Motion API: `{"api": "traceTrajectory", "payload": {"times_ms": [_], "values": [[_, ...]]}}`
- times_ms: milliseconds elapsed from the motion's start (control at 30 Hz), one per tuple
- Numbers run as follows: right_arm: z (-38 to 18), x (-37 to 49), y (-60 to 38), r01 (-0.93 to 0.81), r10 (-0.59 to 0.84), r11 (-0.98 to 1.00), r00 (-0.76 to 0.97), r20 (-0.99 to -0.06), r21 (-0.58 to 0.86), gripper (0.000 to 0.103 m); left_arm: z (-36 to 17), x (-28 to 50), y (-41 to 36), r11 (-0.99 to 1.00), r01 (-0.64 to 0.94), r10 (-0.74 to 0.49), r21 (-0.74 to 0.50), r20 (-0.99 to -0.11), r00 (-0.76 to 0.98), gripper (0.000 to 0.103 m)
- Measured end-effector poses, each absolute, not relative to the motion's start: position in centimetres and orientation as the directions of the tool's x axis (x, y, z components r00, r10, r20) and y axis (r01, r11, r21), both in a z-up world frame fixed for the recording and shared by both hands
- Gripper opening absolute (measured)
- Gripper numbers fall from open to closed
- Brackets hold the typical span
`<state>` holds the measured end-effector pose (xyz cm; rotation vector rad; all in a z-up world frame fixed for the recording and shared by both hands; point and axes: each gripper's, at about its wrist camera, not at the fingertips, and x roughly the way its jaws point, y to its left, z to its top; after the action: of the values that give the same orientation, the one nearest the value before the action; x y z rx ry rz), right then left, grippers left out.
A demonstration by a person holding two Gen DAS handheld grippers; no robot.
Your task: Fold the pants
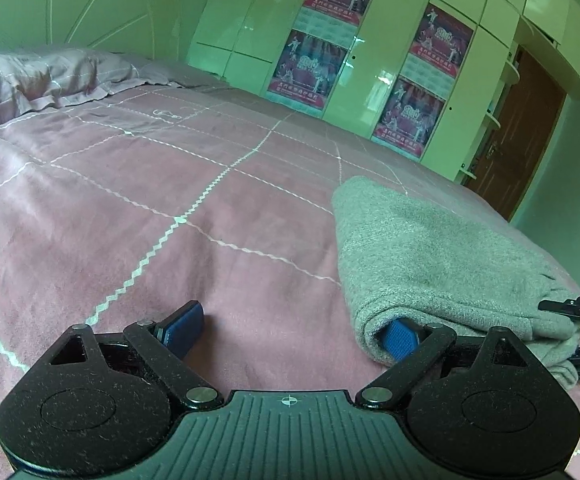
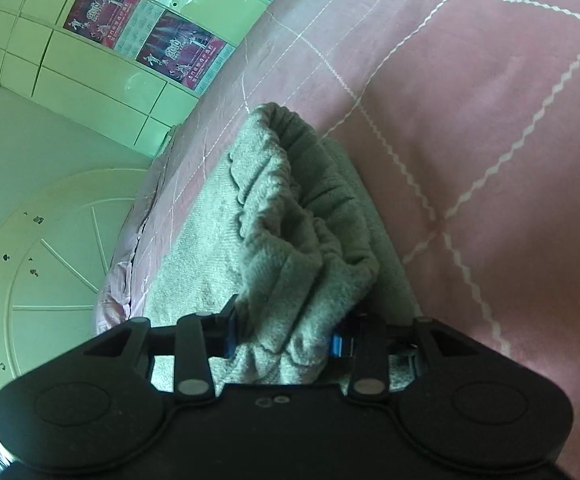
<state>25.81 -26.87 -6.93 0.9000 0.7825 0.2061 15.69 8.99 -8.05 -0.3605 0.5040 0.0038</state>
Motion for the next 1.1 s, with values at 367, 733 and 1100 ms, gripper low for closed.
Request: {"api": "traceTrajectory", "payload": {"times_ms": [367,733,1100], "values": [[-7.5,25.5,-27.0,0.15,0.455,0.617,0.733,-0.506,0.772,0.031,-7.9,15.7,8.7,0.947,-0.076,-0.09,-0.313,-0.481,0.872,0.095],[-5.0,21.7,-28.7,0.12,0.409,0.671,0.763,-0.5,0.731,0.05,-6.4,13.3,9.2,0.96,-0.032,-0.119,-0.279,-0.507,0.853,0.095],[0.3,23.4,-23.8,-0.143,0.356,0.865,0.851,-0.387,0.48,0.021,-0.5,19.6,6.6,0.979,0.001,-0.092,-0.202,-0.441,0.893,0.095]]}}
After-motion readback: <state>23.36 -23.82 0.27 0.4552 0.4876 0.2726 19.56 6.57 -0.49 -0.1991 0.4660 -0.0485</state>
